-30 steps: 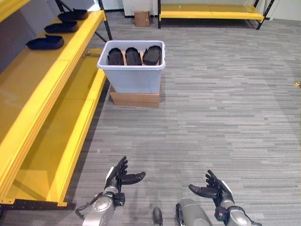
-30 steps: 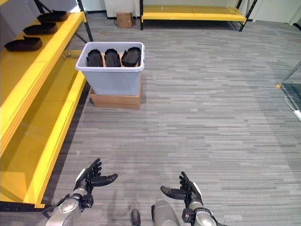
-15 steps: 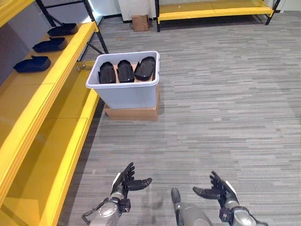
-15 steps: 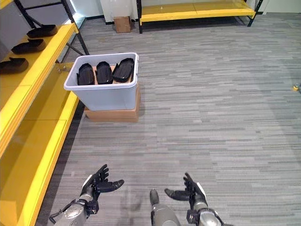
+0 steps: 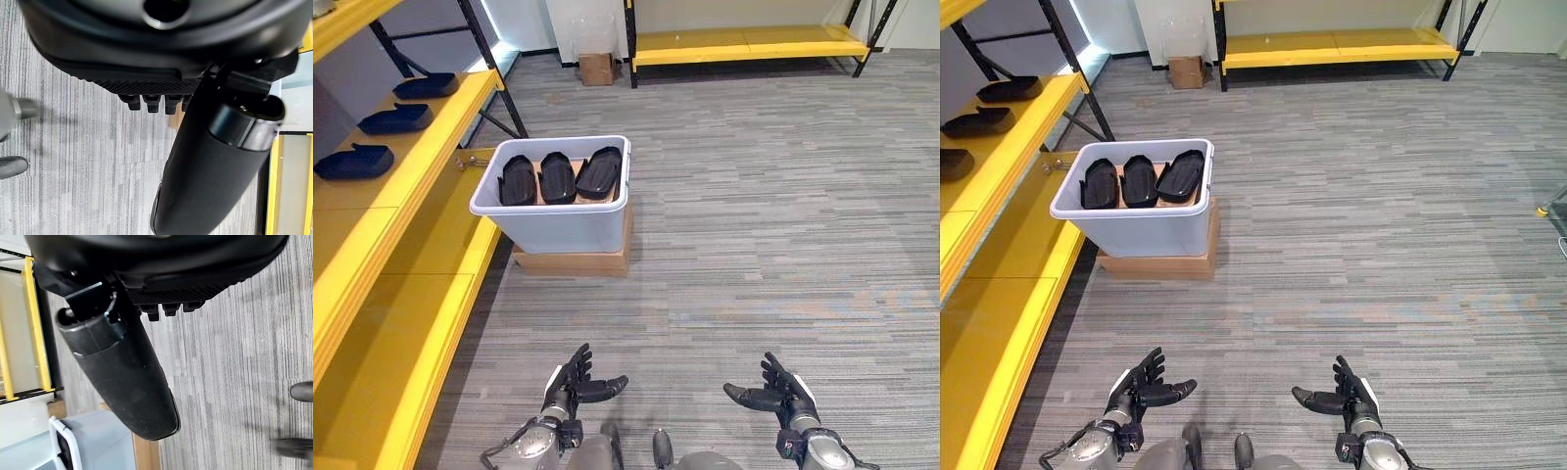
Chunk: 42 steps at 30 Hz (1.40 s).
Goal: Move parts from the plastic box to the shelf.
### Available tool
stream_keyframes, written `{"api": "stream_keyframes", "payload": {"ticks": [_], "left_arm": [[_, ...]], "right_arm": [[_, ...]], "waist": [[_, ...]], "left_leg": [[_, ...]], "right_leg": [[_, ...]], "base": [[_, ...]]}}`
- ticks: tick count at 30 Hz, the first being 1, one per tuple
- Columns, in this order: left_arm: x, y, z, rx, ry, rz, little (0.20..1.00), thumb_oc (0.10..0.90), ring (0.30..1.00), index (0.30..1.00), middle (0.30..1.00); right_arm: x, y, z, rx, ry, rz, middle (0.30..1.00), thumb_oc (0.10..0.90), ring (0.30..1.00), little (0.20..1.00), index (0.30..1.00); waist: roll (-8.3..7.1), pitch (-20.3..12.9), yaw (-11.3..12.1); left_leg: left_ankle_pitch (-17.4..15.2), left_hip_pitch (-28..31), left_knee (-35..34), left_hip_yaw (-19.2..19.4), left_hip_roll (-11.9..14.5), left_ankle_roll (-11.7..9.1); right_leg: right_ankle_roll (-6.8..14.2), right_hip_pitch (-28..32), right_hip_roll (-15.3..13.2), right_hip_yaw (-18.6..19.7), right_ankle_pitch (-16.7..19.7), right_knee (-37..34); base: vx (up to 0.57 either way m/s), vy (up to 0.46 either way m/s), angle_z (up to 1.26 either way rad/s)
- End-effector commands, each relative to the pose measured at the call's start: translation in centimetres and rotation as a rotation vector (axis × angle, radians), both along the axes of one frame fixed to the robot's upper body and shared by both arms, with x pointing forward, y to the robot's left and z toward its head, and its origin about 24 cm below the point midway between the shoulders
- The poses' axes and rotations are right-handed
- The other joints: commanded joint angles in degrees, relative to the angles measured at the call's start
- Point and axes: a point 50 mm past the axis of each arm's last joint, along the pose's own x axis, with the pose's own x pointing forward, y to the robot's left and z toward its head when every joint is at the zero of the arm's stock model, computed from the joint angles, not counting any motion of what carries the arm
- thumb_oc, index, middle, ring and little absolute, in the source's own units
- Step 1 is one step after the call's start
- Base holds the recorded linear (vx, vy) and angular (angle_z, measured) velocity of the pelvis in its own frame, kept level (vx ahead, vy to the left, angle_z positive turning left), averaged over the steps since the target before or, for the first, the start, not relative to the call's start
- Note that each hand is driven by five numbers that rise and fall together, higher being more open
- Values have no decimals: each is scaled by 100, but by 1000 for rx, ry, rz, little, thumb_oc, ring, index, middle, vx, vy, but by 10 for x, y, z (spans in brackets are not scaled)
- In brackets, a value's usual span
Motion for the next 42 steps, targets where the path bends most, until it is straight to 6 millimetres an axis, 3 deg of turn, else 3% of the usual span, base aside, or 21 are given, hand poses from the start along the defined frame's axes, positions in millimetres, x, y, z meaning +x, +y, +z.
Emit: {"api": "stream_keyframes", "payload": {"ticks": [1,4,6,7,8,9,11,12,14,15,16,17,19,21,24,26,30,38,41,42], "left_arm": [[25,13,35,35,-208,26,1000,900,1000,1000,1000],[24,13,37,24,-220,35,1000,900,1000,1000,1000],[26,14,38,27,-221,32,1000,900,1000,1000,1000],[28,13,39,29,-222,22,1000,900,1000,1000,1000],[28,13,39,30,-222,22,1000,900,1000,1000,1000],[28,12,39,27,-220,17,1000,900,1000,1000,1000],[32,11,40,34,-222,2,1000,900,1000,1000,1000],[34,10,42,42,-225,-14,1000,900,1000,1000,1000],[35,9,43,51,-227,-33,1000,900,1000,1000,1000],[36,9,43,51,-227,-33,1000,900,1000,1000,1000],[35,9,43,58,-224,-34,1000,900,1000,1000,1000],[34,10,41,57,-216,-34,1000,900,1000,1000,1000],[33,9,40,53,-210,-35,1000,900,1000,1000,1000],[32,10,40,49,-212,-37,1000,900,1000,1000,1000],[31,9,38,48,-208,-43,1000,900,1000,1000,1000],[30,9,37,48,-208,-52,1000,900,1000,1000,1000],[30,1,35,31,-205,-71,1000,900,1000,1000,1000],[31,-3,34,19,-201,-77,1000,900,1000,1000,1000],[31,-3,34,7,-201,-66,1000,900,1000,1000,1000],[31,-3,34,7,-201,-66,1000,900,1000,1000,1000]], "right_arm": [[19,1,29,-36,-165,83,1000,900,1000,1000,1000],[24,9,30,-26,-170,129,1000,900,1000,1000,1000],[27,14,31,-15,-177,145,1000,900,1000,1000,1000],[30,18,32,-6,-187,161,1000,900,1000,1000,1000],[30,18,32,-6,-187,160,1000,900,1000,1000,1000],[30,19,31,-3,-187,166,1000,900,1000,1000,1000],[31,22,32,0,-192,175,1000,900,1000,1000,1000],[31,24,32,12,-195,176,1000,900,1000,1000,1000],[31,25,33,21,-201,173,1000,900,1000,1000,1000],[31,25,33,21,-201,173,1000,900,1000,1000,1000],[30,26,32,26,-200,168,1000,900,1000,1000,1000],[30,26,32,34,-201,164,1000,900,1000,1000,1000],[29,25,31,39,-196,160,1000,900,1000,1000,1000],[29,24,32,45,-202,150,1000,900,1000,1000,1000],[28,22,34,44,-208,138,1000,900,1000,1000,1000],[27,19,35,41,-213,133,1000,900,1000,1000,1000],[26,16,34,38,-210,115,1000,900,1000,1000,1000],[26,8,36,43,-220,80,1000,900,1000,1000,1000],[27,6,37,46,-222,77,1000,900,1000,1000,1000],[27,6,37,46,-222,77,1000,900,1000,1000,1000]], "waist": [[49,-240,66],[38,-418,196],[-19,-490,240],[-106,-563,268],[-110,-568,271],[-148,-585,270],[-210,-525,217],[-167,-362,55],[-22,-230,-92],[-38,-226,-96],[35,-170,-163],[144,-65,-305],[162,-42,-356],[165,-21,-420],[108,-84,-492],[70,-116,-507],[58,-287,-520],[137,-486,-513],[59,-385,-497],[64,-389,-502]], "left_leg": [[748,132,45,-51,-75,16],[837,345,111,9,-117,95],[684,364,377,144,-189,202],[345,356,652,200,-308,385],[335,346,666,204,-311,387],[195,361,777,220,-371,455],[-70,521,938,170,-502,607],[-253,832,945,31,-564,743],[-328,1135,833,-70,-496,825],[-330,1139,833,-70,-513,826],[-392,1282,785,-119,-490,854],[-468,1552,705,-281,-485,858],[-485,1641,697,-363,-499,853],[-588,1834,642,-436,-539,800],[-741,2078,572,-550,-665,728],[-841,2259,545,-576,-715,663],[-931,2377,614,-553,-667,585],[-932,2378,1021,-489,-433,327],[-463,1793,2524,-280,-300,18],[-477,1767,2558,-286,-295,17]], "right_leg": [[630,530,-272,543,-571,27],[735,777,-463,671,-748,78],[833,825,-682,597,-802,316],[961,686,-877,542,-782,899],[963,674,-882,544,-795,915],[1049,562,-949,537,-603,1304],[1272,154,-998,585,159,2371],[1301,-436,-928,613,787,3581],[1274,-1002,-673,534,794,4373],[1274,-1009,-688,534,771,4406],[1205,-1297,-628,430,583,4698],[1076,-1911,-433,339,32,4685],[1055,-2056,-367,292,-57,4545],[978,-2151,-338,176,-324,3558],[1047,-2051,-314,171,-133,1790],[1119,-2033,-417,82,154,1115],[991,-1615,-418,156,283,875],[791,-1133,-328,15,53,700],[626,-825,-329,6,-151,693],[625,-834,-324,0,-150,695]], "base": [[541,140,-40],[516,170,-85],[480,173,-68],[358,133,-60],[364,140,-29],[201,70,-6],[294,123,2],[314,165,13],[247,131,51],[182,82,84],[291,102,58],[291,104,39],[233,29,10],[285,-30,36],[294,-68,23],[288,-88,5],[220,-102,31],[155,-99,9],[100,-126,10],[1,-75,14]]}}
